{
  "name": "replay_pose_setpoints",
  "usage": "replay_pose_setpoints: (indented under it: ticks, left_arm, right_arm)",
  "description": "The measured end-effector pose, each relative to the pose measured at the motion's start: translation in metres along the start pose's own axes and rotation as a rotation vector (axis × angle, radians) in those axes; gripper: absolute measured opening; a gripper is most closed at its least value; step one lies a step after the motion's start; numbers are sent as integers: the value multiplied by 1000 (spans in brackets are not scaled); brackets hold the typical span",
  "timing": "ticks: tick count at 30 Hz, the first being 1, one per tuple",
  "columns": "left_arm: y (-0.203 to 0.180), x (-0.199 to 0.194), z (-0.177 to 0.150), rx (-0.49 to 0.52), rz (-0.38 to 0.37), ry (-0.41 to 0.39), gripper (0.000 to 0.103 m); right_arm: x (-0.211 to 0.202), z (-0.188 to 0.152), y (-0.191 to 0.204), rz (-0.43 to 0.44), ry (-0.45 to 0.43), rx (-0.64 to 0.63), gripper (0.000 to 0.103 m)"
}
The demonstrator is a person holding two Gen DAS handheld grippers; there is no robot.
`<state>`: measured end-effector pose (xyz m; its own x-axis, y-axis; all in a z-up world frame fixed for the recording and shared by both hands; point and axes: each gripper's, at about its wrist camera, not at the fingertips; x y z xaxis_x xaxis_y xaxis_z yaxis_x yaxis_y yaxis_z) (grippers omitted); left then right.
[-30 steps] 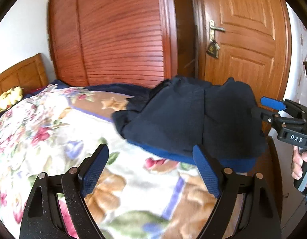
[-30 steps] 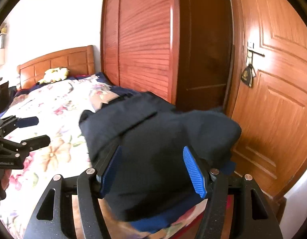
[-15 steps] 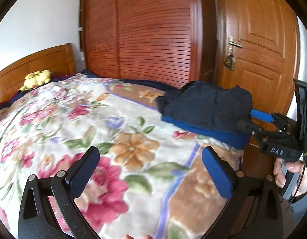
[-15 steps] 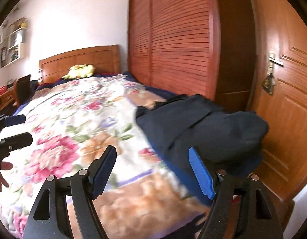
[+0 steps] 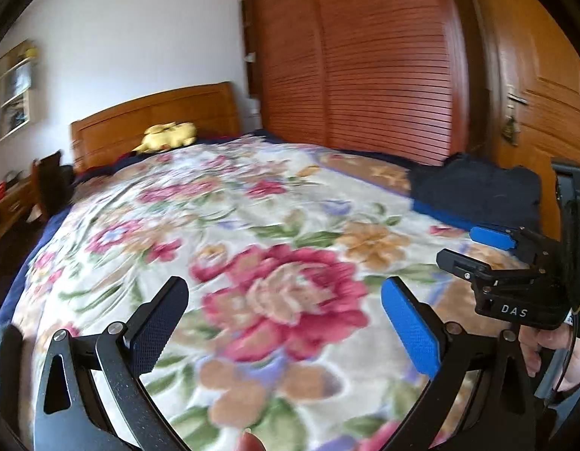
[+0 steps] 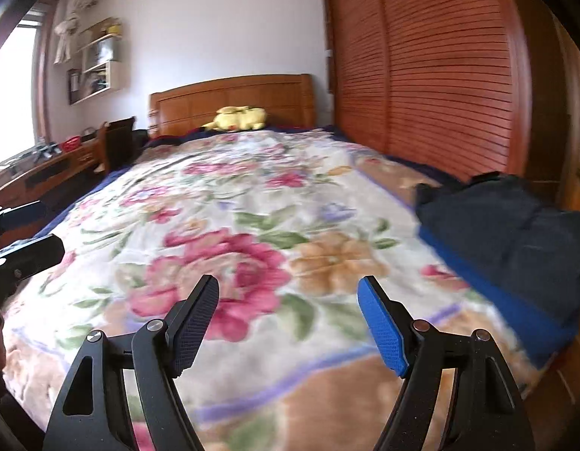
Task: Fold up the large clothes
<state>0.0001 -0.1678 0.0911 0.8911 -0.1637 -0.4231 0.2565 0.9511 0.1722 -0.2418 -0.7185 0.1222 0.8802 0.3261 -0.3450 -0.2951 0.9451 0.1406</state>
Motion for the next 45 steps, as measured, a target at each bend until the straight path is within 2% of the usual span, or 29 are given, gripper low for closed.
replay_pose_setpoints:
  ticks: [4,9,13,18,22,27,30,45]
  left_arm:
    - [35,5,-17,-70,39,19,103]
    - [72,14,-34,-123,124,18,103]
    - [98,25,-42,-158,159,24,103]
    - [129,41,-44,-175,231,5,103]
    - [151,54,-47,-223,254,-9,103]
    - [167,68,-58,-252,267,-12,103]
    - [170,73,-62,-249,292,-6,103]
    - [173,71,-72,-245,315,-15,103]
  right_arm:
    - [24,-1,19,57,11,-21,78]
    - [55,5,37,130,18,-47,78]
    - [79,8,51,181,22,-68,78]
    - [117,16,61,218,9,-95,78]
    - [139,17,64,226,-15,-101,78]
    - [159,8,70,218,-50,-124,78]
    - [170,2,68,226,-33,-111,78]
    - [171,2,76,223,-46,-110,78]
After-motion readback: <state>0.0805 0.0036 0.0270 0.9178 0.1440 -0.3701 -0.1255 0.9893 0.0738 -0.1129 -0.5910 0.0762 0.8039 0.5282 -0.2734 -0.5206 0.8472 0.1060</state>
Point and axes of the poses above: each gripper's, at about its wrist camera, not at the fingertips, and x roughly the way its jaws point, y to its left, z to its top, and after that the axes turned 14 degrees about z, right-handed
